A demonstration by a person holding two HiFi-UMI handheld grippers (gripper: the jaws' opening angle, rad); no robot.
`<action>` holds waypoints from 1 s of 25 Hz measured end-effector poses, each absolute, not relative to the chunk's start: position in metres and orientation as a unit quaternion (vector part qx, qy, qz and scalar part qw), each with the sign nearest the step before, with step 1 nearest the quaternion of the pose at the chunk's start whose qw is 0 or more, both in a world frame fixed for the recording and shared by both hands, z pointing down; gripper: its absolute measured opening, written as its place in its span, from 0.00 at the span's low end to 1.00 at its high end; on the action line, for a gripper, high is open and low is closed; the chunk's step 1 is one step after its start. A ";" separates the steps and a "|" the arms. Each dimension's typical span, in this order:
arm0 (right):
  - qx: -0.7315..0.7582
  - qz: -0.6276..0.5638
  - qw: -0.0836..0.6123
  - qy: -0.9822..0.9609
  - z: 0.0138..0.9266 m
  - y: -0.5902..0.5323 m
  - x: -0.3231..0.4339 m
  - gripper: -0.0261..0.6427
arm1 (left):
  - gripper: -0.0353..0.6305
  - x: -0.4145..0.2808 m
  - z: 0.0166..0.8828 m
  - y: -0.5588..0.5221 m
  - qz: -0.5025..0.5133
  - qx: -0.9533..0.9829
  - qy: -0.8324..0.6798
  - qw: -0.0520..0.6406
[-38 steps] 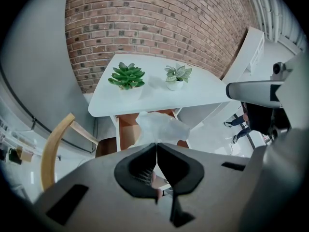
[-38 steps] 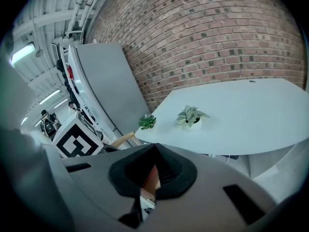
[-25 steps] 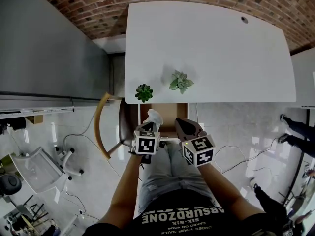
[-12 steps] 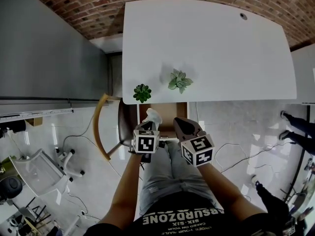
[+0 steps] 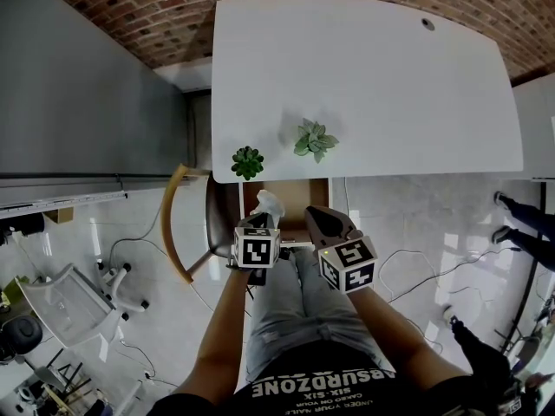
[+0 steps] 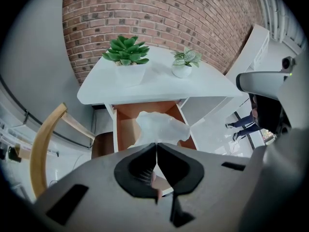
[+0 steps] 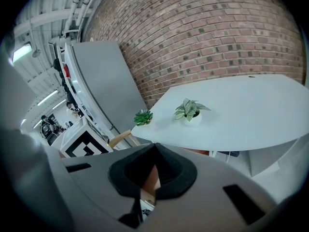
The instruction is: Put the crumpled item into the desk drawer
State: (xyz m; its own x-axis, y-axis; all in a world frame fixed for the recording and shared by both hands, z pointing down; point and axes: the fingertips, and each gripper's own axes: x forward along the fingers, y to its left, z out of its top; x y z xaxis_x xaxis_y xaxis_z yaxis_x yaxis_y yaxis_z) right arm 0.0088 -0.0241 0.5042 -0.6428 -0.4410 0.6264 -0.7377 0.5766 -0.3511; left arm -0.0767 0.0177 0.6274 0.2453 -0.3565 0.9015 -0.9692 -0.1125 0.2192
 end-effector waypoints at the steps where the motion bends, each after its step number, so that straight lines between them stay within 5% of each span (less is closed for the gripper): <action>1: 0.346 0.305 0.244 -0.853 0.505 -0.024 0.009 0.04 | 0.07 -0.076 0.630 0.018 0.351 0.659 -0.503 0.436; 25: 0.355 0.313 0.250 -0.845 0.525 -0.027 0.015 0.04 | 0.07 -0.076 0.664 0.012 0.369 0.651 -0.490 0.447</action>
State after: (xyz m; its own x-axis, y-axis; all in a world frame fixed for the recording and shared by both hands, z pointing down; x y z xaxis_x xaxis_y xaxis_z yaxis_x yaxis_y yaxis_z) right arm 0.0150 -0.0267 0.5249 -0.6228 -0.4438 0.6443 -0.7564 0.5520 -0.3509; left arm -0.0759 0.0117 0.6639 0.2477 -0.3087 0.9183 -0.9680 -0.1193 0.2209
